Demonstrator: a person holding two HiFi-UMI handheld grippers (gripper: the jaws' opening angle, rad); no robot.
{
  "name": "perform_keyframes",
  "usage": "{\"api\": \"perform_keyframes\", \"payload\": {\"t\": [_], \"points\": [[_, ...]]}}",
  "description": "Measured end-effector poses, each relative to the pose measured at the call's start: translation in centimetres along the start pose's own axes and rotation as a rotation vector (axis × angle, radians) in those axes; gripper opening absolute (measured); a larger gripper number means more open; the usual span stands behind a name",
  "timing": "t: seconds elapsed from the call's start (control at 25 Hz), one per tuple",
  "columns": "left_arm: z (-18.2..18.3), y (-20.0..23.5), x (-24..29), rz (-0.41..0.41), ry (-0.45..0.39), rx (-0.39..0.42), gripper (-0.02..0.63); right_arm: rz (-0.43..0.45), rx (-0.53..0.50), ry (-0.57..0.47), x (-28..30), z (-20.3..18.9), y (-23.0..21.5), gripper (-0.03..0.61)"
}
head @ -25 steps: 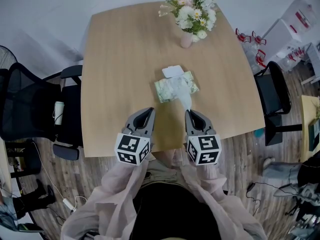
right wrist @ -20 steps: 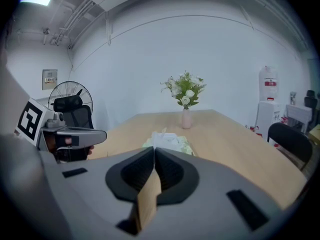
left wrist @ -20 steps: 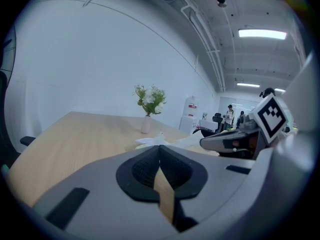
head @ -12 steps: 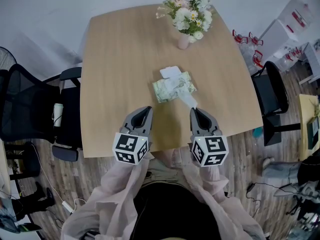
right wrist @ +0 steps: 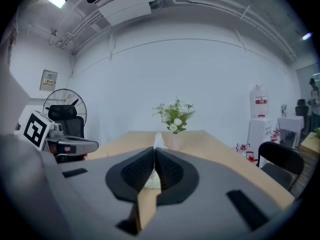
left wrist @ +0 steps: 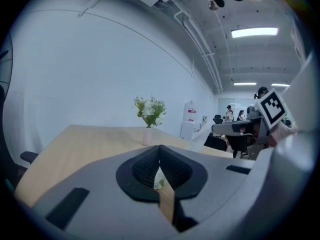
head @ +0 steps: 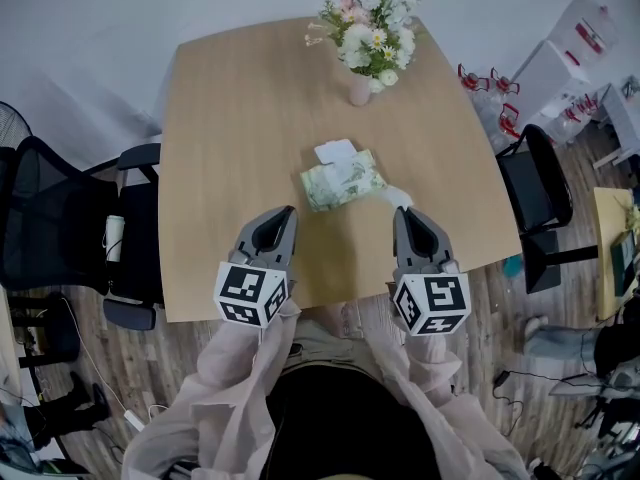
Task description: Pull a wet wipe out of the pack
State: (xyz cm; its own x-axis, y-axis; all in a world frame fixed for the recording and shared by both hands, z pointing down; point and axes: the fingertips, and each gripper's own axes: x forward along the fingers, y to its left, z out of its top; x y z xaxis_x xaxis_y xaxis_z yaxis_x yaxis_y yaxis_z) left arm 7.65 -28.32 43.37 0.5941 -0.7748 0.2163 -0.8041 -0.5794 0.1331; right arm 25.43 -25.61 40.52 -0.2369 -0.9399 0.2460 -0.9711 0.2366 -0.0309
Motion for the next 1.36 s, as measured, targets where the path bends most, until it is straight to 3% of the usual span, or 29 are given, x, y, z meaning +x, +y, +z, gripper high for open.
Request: {"api": "perform_keyframes", "payload": {"t": [0.36, 1.36], "points": [[2.7, 0.7, -0.5, 0.003, -0.044, 0.024, 0.011, -0.015, -0.031, -0.017, -0.1, 0.7, -0.8, 0.015], [1.0, 0.4, -0.5, 0.012, 0.003, 0.017, 0.011, 0.030, 0.000, 0.012, 0.7, -0.5, -0.2, 0.015]]}}
